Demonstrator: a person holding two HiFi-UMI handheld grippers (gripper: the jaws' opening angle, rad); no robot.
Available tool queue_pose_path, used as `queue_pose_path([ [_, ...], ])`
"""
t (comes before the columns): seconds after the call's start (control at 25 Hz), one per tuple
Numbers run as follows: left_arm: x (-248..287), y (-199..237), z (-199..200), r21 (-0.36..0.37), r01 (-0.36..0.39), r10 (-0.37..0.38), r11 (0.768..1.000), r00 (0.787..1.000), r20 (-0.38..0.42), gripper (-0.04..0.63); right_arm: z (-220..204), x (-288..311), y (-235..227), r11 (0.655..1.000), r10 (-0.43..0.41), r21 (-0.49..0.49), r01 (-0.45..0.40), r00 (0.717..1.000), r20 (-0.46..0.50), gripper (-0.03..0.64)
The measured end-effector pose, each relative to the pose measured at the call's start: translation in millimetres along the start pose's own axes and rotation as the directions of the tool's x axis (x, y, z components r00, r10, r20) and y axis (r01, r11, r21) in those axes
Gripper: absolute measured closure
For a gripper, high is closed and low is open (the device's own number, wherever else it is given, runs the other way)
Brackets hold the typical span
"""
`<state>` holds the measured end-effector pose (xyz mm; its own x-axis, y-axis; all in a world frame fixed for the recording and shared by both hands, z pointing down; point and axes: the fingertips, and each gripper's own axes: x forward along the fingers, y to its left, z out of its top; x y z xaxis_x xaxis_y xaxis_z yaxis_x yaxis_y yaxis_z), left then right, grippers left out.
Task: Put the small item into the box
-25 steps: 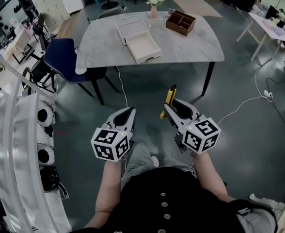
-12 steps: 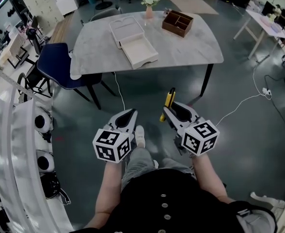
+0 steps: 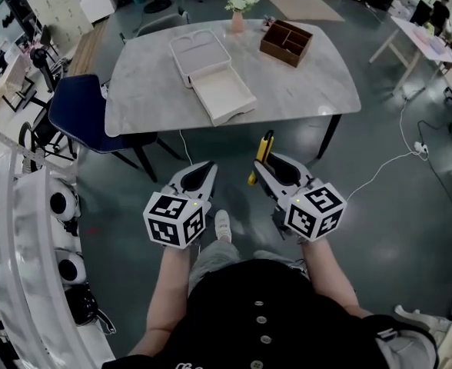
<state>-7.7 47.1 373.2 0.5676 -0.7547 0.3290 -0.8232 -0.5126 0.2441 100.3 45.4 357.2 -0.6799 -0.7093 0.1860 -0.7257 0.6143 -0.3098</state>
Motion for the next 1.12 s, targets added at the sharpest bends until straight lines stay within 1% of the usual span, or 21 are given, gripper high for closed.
queue_pose_path([
  [0.28,39.2,52.7,42.3,0.03,0.043,-0.043,0.999,0.999,0.009,0.577,31.8,70.2,-20.3,1.0,-0.012,-0.009,0.012,0.999,0.03,0.498],
  [0.64,83.5,119.4,74.9,0.035,0.095,-0.096,0.995,0.995,0.003,0.577,59.8,151.9,-43.8,0.999,-0.047,-0.02,0.048,0.998,0.045,0.497],
  [0.84,99.8,140.8,81.8,0.026,0.122,-0.122,0.992,0.992,-0.006,0.577,62.5,173.5,-52.7,0.997,-0.073,-0.03,0.074,0.997,0.03,0.499],
  [1.12,113.1,145.1,69.2,-0.012,0.157,-0.158,0.987,0.987,-0.035,0.577,52.1,176.7,-61.0,0.994,-0.108,-0.024,0.108,0.994,-0.014,0.498],
])
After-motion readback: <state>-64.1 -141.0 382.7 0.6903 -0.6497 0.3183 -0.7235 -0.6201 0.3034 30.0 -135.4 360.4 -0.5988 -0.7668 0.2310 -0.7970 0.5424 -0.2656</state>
